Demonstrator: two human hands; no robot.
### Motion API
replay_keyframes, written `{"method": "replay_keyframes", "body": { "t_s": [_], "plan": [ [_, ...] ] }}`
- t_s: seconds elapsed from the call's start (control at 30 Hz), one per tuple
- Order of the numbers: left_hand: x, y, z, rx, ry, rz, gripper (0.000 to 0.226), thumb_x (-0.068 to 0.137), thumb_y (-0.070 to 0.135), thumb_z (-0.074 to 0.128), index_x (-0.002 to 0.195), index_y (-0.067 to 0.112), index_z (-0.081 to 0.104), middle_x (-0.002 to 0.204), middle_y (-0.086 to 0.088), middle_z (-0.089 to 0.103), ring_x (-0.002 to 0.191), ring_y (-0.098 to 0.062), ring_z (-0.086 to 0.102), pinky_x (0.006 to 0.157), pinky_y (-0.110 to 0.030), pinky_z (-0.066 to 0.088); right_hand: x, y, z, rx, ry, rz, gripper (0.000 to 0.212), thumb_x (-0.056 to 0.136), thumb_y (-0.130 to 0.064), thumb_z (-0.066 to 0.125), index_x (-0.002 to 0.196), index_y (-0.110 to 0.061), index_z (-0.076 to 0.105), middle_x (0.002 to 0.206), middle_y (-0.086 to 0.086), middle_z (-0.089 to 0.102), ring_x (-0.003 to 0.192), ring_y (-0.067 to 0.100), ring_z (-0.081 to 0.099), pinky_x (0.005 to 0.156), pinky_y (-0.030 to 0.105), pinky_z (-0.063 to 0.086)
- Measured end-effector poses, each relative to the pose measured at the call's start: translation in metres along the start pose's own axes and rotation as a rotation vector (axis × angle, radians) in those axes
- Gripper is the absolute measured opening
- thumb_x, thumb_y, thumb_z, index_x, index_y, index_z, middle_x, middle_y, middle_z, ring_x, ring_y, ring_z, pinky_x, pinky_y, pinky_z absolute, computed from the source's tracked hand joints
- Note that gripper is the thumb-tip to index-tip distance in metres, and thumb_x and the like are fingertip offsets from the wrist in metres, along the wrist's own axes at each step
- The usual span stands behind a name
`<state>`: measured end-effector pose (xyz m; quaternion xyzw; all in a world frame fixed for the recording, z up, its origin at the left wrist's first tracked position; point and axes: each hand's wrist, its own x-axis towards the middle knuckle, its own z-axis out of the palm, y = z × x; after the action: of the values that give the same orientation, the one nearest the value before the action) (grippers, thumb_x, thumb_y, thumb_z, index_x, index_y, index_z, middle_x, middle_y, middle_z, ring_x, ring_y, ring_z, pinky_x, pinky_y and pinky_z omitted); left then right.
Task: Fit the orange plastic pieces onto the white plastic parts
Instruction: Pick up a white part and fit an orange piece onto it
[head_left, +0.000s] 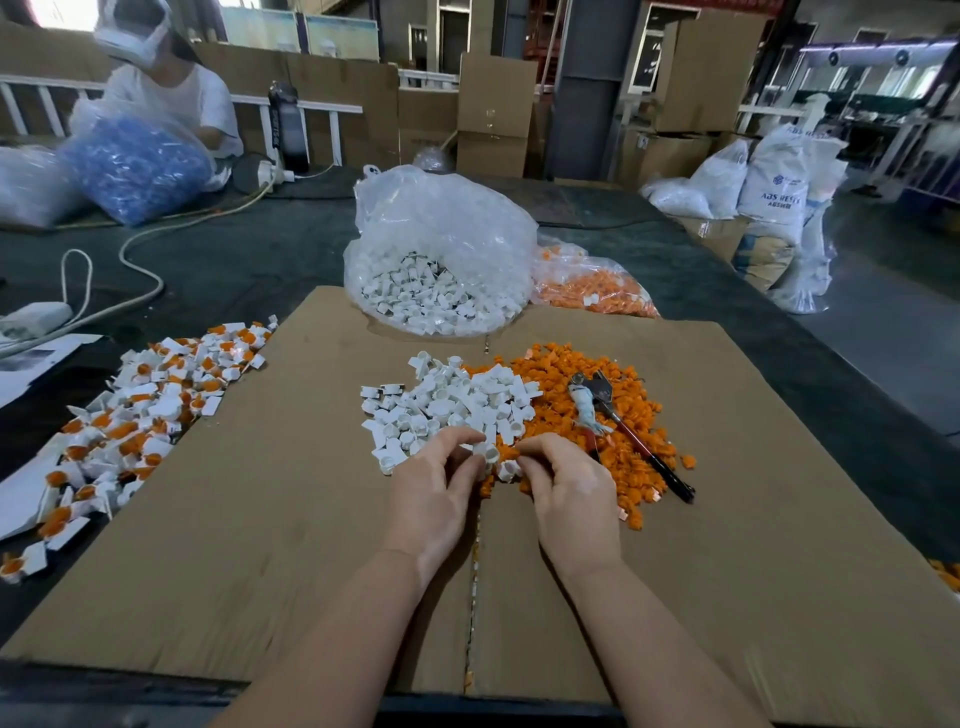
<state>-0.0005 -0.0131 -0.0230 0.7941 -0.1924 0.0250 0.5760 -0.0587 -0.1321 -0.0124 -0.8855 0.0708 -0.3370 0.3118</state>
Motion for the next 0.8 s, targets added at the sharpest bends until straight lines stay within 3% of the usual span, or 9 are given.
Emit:
{"method": "replay_keyframes", "body": {
  "t_s": [0.07,0.17,0.27,0.47,0.6,0.8],
  "plan": [
    [0.0005,-0.0004,-0.0002,-0.033,-0.005,-0.021,0.024,0.089,0.014,0.06,0.089,0.037,0.058,0.069,0.008,0.059,0.068,-0.001,0.058,0.061,-0.005,0.04,-0.0002,-0.0002,-0.0007,0.059,-0.003,0.048,0.008,0.086,-0.005,0.063,0.089,-0.009,0.07,0.081,-0.004,0.068,0.075,0.006,0.061,0.069,0.015,0.049],
    [0.0016,0.0005,-0.0003,-0.062,-0.006,-0.058,0.028,0.088,0.013,0.061,0.085,0.04,0.056,0.068,0.01,0.06,0.066,0.007,0.056,0.062,-0.003,0.04,-0.0006,0.0002,-0.0003,0.072,-0.017,0.06,0.004,0.085,-0.01,0.066,0.085,-0.01,0.07,0.079,-0.005,0.069,0.075,0.009,0.062,0.068,0.024,0.05],
    [0.0012,0.0021,-0.0001,-0.101,-0.008,-0.091,0.029,0.087,0.01,0.061,0.083,0.038,0.056,0.069,0.01,0.062,0.067,0.004,0.059,0.064,-0.004,0.041,-0.0012,0.0008,0.0015,0.027,-0.022,0.023,0.003,0.083,-0.013,0.069,0.081,-0.01,0.069,0.077,-0.004,0.068,0.074,0.011,0.061,0.067,0.025,0.049],
    [0.001,0.0033,0.0006,-0.13,-0.024,-0.128,0.017,0.085,0.01,0.063,0.087,0.026,0.059,0.073,0.003,0.066,0.074,-0.009,0.063,0.066,-0.01,0.045,-0.002,0.0045,0.0059,-0.08,-0.026,-0.02,0.01,0.082,-0.015,0.069,0.075,-0.011,0.064,0.069,-0.005,0.061,0.064,0.005,0.048,0.057,0.009,0.032],
    [0.0014,0.0045,0.0003,-0.136,-0.039,-0.129,0.009,0.084,0.008,0.064,0.089,0.015,0.063,0.071,-0.002,0.067,0.068,-0.009,0.062,0.062,-0.011,0.045,-0.002,0.0026,0.0079,-0.134,0.001,-0.067,0.017,0.078,-0.01,0.073,0.068,-0.009,0.06,0.06,-0.003,0.057,0.056,0.008,0.046,0.051,0.02,0.036],
    [0.0,0.0077,0.0004,-0.147,-0.063,-0.102,0.008,0.084,0.003,0.063,0.085,0.011,0.063,0.07,-0.006,0.066,0.059,0.0,0.059,0.058,-0.006,0.042,-0.0016,0.0009,0.0083,-0.127,-0.004,-0.132,0.024,0.074,-0.001,0.073,0.061,-0.006,0.053,0.055,-0.003,0.046,0.052,0.009,0.039,0.049,0.021,0.032]
  ]
}}
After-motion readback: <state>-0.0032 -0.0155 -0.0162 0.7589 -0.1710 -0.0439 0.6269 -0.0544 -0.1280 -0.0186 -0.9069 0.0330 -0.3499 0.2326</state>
